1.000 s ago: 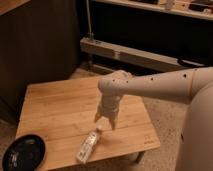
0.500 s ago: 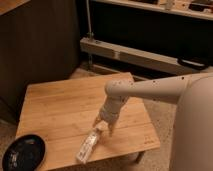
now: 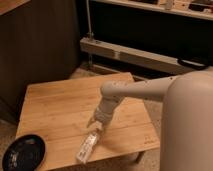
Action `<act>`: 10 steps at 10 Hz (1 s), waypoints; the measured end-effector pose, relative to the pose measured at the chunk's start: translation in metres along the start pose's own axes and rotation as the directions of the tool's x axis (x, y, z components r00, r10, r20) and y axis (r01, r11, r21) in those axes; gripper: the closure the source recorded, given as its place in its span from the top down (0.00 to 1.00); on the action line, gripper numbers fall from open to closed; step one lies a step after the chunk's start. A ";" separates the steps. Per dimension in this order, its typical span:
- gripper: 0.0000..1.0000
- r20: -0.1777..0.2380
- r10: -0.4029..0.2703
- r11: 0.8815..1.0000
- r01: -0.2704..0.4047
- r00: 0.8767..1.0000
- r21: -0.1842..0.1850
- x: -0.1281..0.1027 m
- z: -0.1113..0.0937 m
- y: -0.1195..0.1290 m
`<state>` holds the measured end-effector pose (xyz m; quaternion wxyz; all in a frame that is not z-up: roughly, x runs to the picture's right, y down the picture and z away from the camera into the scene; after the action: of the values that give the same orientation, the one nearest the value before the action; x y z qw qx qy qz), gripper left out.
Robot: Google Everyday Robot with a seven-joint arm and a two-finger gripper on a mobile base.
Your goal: Place the bottle in the ceramic bowl
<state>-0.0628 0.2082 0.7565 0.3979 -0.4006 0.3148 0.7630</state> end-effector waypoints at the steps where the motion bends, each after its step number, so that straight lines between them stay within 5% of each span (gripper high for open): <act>1: 0.65 -0.006 -0.014 1.000 0.014 1.000 0.008 0.002 0.005 0.007; 5: 0.65 -0.047 -0.055 0.998 0.057 0.997 0.030 0.008 0.027 0.008; 10: 0.65 -0.076 -0.074 0.996 0.077 0.994 0.047 0.026 0.029 -0.015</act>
<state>-0.0693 0.2476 0.7453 0.4243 -0.4302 0.3328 0.7240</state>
